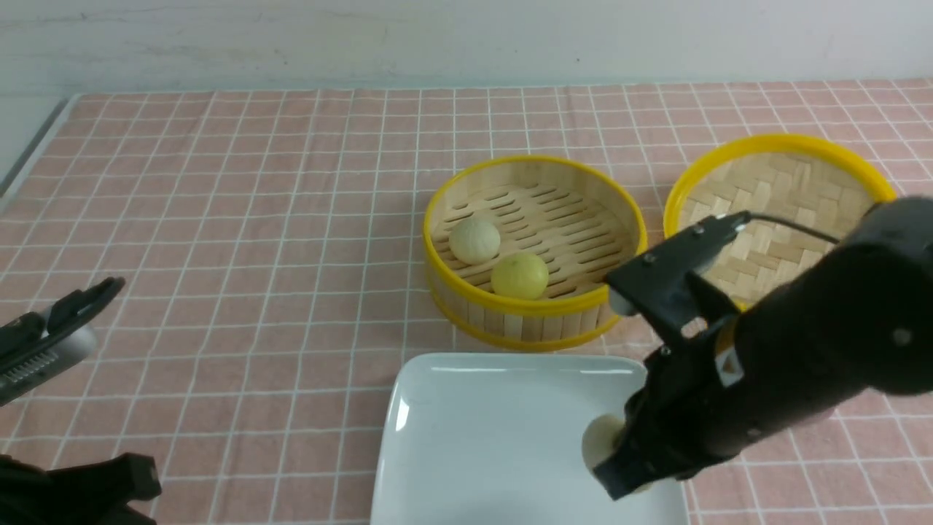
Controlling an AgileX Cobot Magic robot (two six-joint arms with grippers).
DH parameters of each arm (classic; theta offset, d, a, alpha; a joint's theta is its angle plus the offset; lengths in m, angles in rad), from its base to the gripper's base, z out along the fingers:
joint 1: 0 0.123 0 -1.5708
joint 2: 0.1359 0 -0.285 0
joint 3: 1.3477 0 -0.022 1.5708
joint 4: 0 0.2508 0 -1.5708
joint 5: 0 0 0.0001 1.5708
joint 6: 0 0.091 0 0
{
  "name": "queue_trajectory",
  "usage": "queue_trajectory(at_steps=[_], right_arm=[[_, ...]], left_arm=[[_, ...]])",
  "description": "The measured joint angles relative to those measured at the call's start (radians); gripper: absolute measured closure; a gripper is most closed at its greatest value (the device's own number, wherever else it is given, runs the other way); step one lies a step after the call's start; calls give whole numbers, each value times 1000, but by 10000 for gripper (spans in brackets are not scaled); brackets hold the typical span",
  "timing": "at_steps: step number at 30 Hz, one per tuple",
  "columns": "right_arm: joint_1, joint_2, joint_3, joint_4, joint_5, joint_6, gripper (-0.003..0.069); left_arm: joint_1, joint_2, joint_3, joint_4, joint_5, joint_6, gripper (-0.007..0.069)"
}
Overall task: Put the steamed buns into the plate on the pink tablecloth.
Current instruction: 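Move the steamed bun from the bamboo steamer onto the white plate with the right gripper, then reach into the bamboo steamer and grasp a bun with the left gripper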
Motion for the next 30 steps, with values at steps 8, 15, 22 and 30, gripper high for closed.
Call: queue_trajectory(at_steps=[8,15,22,30], right_arm=[[3,162,41,-120,-184,3,521],[4,131,-14,-128,-53,25,249],[4,-43,-140,-219,284,26,309],[4,-376,-110,-306,525,26,649]], left_arm=[[0,0,0,3,8,0,384],[0,0,0,3,15,0,384],[0,0,0,4,5,0,384],[0,0,0,16,-51,0,421]])
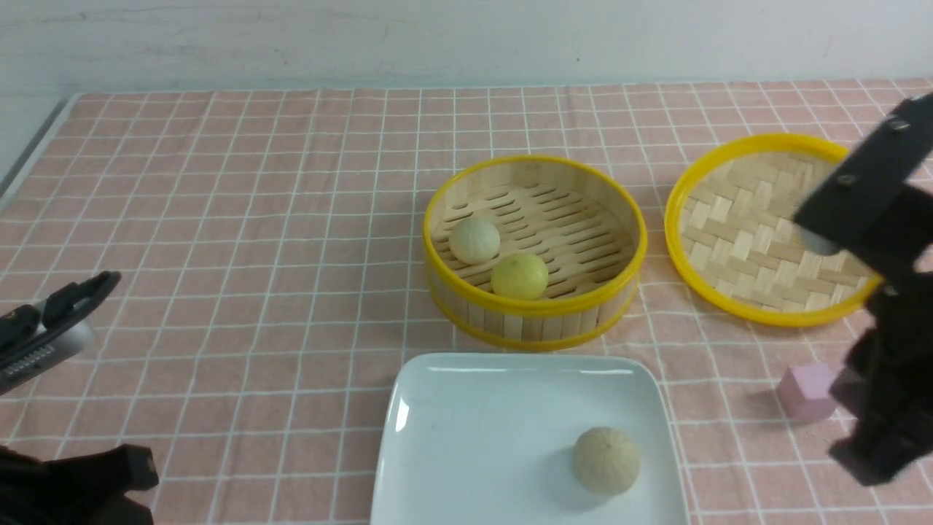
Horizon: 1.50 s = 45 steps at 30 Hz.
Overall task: Put the steamed buns into the plate on the pink tablecloth.
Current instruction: 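Reach into the bamboo steamer and grasp a bun with the left gripper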
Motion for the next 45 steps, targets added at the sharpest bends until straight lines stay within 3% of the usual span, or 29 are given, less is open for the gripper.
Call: queue_trajectory(at_steps=[6,12,18,20,24,28,29,34,40,45], right_arm=[[0,-359,168,-7,-77,10,673],[0,-669,441,-18,-373,49,671],[0,-803,636,-74,-537,53,667],[0,-810,660,-91,-557,53,666],[0,-818,694,-138,-597,56,664],[0,-819,695,-152,-607,56,664],[0,-819,695,-152,-607,56,664],[0,-819,695,-165,-607,56,659],[0,-819,695,-174,-607,56,657],[0,-819,695,-174,-607,56,654]], left_arm=[[0,41,-92,4,-40,44,606],[0,167,-279,-113,33,177,623],[-5,361,-429,-403,109,399,623],[-21,404,-447,-443,113,431,623],[-175,574,-520,-489,98,467,615],[-363,754,-658,-443,55,466,602],[-371,763,-666,-439,54,465,601],[-549,992,-940,-246,44,392,506],[-607,1171,-1189,1,35,275,347],[-608,1289,-1360,162,37,210,284]])
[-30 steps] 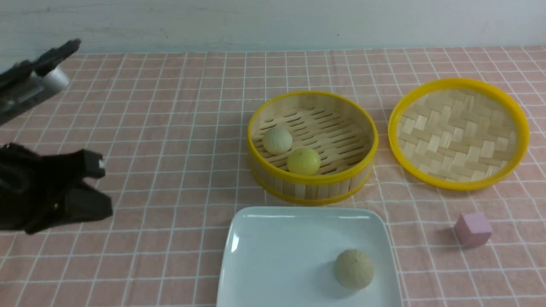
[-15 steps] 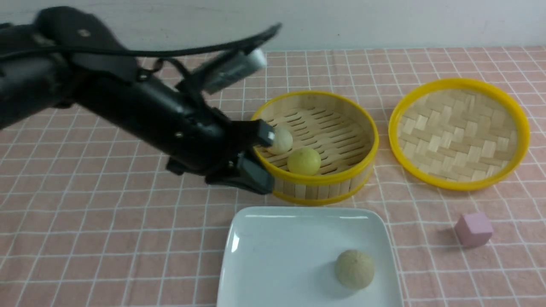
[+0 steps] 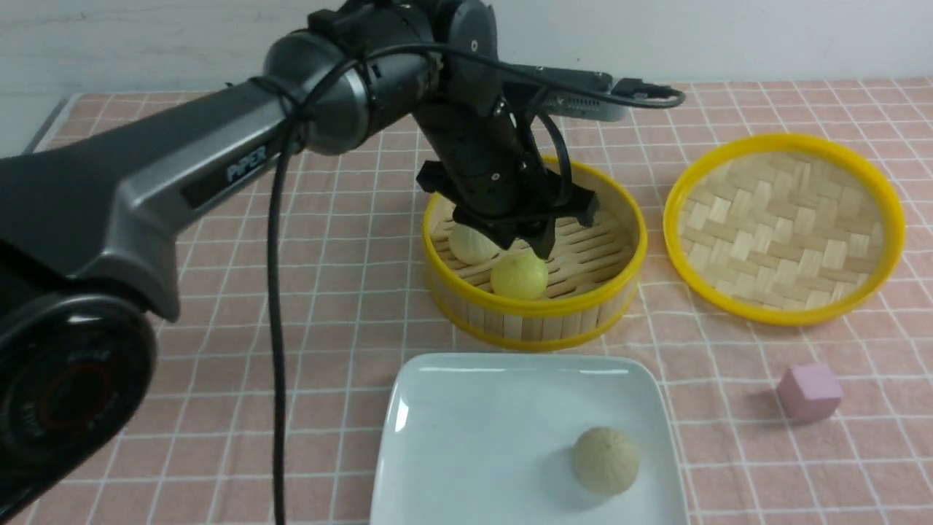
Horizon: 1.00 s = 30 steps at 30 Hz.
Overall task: Put the steamed buns into the plate on the pink tablecloth.
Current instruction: 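Reach into the bamboo steamer and grasp a bun with the left gripper, then carry the bun from the bamboo steamer to the plate with the left gripper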
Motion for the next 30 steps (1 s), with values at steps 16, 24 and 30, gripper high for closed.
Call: queue_trajectory(at_steps=[16,24,30], right_arm=[[0,0,1,0,1,0,639],[0,0,1,0,1,0,631],[0,0,1,0,1,0,622]], left_arm=[[0,136,-34,50,-64,-81,380],[1,86,-34,142,-19,-88,603],[1,-111,-32,152,61,-88,603]])
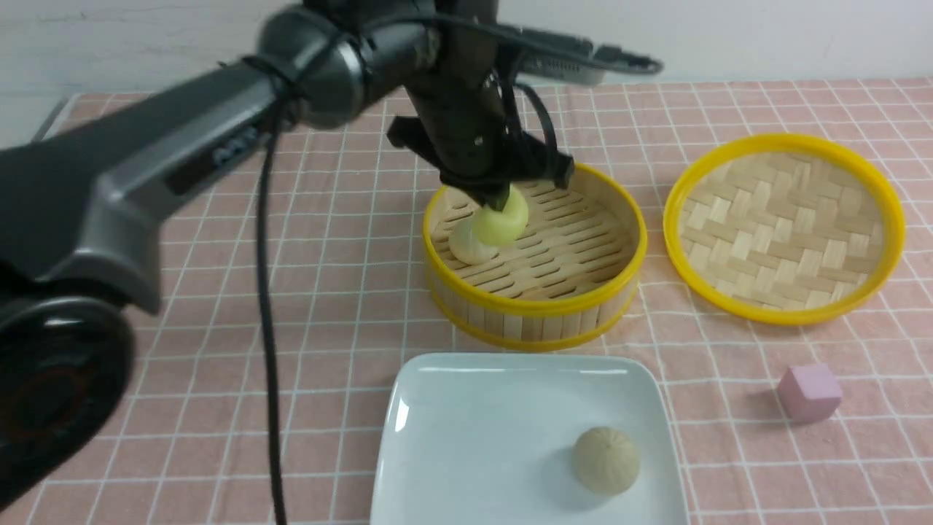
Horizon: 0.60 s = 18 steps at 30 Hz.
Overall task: Put the steamed buns into the plate on the pink tablecloth.
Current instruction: 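Carry the bun from the bamboo steamer to the plate with the left gripper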
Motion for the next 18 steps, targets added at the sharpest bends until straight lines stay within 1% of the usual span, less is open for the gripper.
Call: queue_trajectory(at_steps=[3,8,12,16,17,18], right_arm=[[0,0,0,0,0,0,622],[0,0,0,2,0,0,615],[0,0,0,2,2,0,608],[0,0,0,3,3,0,604],[0,0,0,3,3,0,602],[0,0,0,3,3,0,602]], left_arm=[[0,-127,0,5,49,2,603],[0,-285,-1,55,185,37,602],[0,-386,51,78,194,19,602],[0,-435,215,19,194,-23,602],[0,-437,295,-18,194,-29,602],[0,-437,307,-25,194,-30,602]])
